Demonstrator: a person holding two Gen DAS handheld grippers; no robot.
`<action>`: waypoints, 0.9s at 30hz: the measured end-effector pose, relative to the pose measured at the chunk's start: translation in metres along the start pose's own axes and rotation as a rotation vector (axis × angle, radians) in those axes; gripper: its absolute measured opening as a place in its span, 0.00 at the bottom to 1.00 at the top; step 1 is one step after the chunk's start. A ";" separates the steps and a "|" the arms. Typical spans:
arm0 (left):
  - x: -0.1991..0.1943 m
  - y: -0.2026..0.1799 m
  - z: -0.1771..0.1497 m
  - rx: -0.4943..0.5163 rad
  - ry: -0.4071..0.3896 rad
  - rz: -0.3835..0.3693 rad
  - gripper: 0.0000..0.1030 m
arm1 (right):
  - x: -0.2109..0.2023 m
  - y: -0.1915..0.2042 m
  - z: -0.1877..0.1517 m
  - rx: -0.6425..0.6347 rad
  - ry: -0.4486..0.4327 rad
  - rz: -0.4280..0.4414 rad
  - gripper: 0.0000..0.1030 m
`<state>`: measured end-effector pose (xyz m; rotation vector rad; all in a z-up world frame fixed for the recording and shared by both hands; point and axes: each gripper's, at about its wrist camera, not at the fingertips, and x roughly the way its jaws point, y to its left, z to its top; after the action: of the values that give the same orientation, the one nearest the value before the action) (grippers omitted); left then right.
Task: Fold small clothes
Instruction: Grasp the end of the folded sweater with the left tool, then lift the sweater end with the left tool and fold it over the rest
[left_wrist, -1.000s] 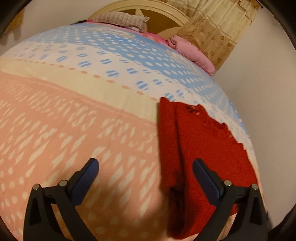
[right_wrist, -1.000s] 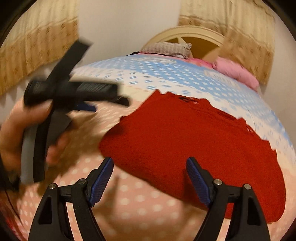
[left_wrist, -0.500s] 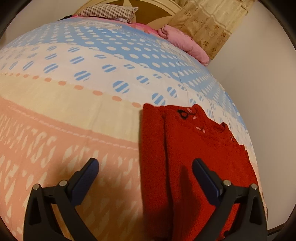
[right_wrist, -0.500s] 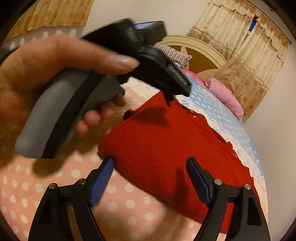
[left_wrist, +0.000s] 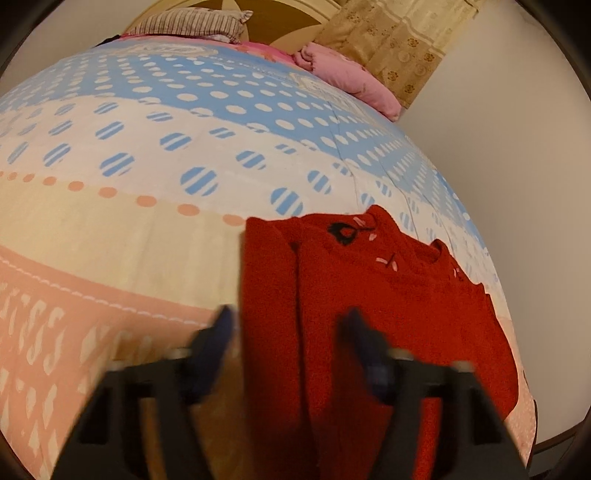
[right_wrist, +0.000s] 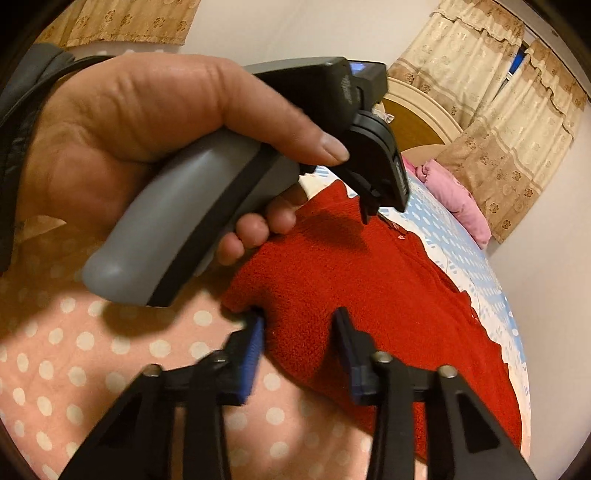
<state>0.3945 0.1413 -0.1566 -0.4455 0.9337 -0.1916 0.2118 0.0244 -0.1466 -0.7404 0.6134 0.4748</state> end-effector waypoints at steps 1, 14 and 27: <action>0.001 0.002 0.000 -0.009 0.006 -0.016 0.24 | 0.000 0.001 0.000 -0.003 0.002 0.003 0.22; -0.018 -0.005 0.006 -0.066 -0.038 -0.076 0.14 | -0.028 -0.039 -0.006 0.207 -0.085 0.115 0.09; -0.037 -0.068 0.020 -0.011 -0.090 -0.143 0.13 | -0.057 -0.097 -0.031 0.445 -0.174 0.148 0.07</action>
<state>0.3907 0.0991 -0.0886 -0.5272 0.8158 -0.2946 0.2175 -0.0715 -0.0808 -0.2297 0.5854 0.5106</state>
